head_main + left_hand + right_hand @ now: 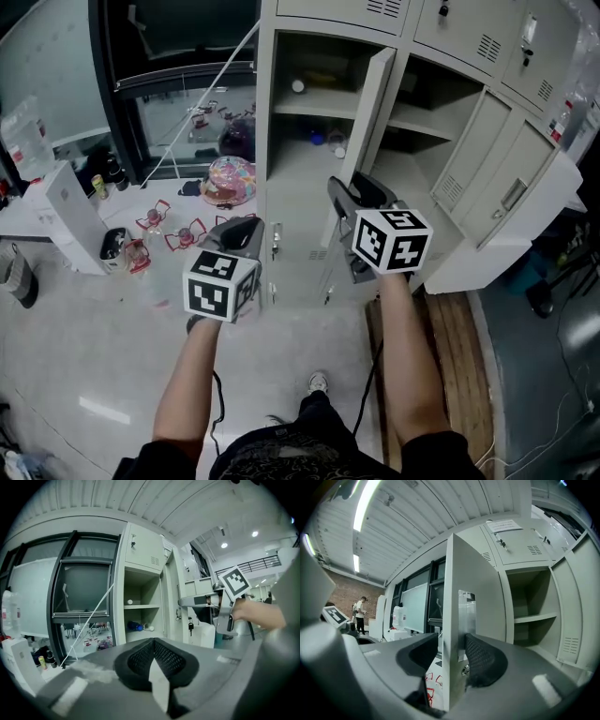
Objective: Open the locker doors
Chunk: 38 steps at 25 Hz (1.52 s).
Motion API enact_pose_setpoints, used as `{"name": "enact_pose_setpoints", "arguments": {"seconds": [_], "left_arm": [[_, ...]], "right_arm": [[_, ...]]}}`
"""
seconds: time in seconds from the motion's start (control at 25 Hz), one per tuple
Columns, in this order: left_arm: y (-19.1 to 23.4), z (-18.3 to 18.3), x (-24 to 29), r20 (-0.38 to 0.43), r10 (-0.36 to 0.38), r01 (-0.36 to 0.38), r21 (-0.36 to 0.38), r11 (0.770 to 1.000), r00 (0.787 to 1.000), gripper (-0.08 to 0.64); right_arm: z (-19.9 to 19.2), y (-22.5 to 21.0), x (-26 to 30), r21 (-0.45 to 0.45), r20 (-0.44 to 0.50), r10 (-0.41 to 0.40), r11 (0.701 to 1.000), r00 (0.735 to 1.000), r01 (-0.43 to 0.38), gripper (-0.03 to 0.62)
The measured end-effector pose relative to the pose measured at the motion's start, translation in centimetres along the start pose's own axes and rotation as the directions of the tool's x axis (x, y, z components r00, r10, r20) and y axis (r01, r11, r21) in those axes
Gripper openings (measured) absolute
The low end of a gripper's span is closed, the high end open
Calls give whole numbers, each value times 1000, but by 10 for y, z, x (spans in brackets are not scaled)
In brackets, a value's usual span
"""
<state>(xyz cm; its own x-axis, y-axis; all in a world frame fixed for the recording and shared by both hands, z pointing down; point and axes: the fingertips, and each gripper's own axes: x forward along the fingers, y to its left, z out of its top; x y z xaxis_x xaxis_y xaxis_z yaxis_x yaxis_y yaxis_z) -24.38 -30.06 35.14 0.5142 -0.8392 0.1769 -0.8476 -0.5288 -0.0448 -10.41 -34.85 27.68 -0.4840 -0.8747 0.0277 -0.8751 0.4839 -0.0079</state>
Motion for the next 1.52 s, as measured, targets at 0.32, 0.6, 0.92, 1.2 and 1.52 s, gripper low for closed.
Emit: {"name": "enact_pose_setpoints", "arguments": {"seconds": [0.32,0.6,0.92,1.2,1.52], "left_arm": [[-27,7,14,14,-46,46,5,999,999,0],[-54,14,32,22,-57,57,6,998,998,0],[-80,28,48,27,-42,42,6,999,999,1],[-106,37,66,20,-42,42,15,999,999,0],[-131,48,85,21,-36,35,28,999,999,0]], "right_arm": [[0,-24,-24,4,-3,-39,999,999,39,163],[-2,-42,-40,2,0,-26,1000,1000,26,140],[-3,-60,-57,8,14,9,1000,1000,-9,141],[-2,-78,-68,10,14,41,999,999,-42,146],[-3,-103,-81,12,21,52,999,998,-52,144]]}}
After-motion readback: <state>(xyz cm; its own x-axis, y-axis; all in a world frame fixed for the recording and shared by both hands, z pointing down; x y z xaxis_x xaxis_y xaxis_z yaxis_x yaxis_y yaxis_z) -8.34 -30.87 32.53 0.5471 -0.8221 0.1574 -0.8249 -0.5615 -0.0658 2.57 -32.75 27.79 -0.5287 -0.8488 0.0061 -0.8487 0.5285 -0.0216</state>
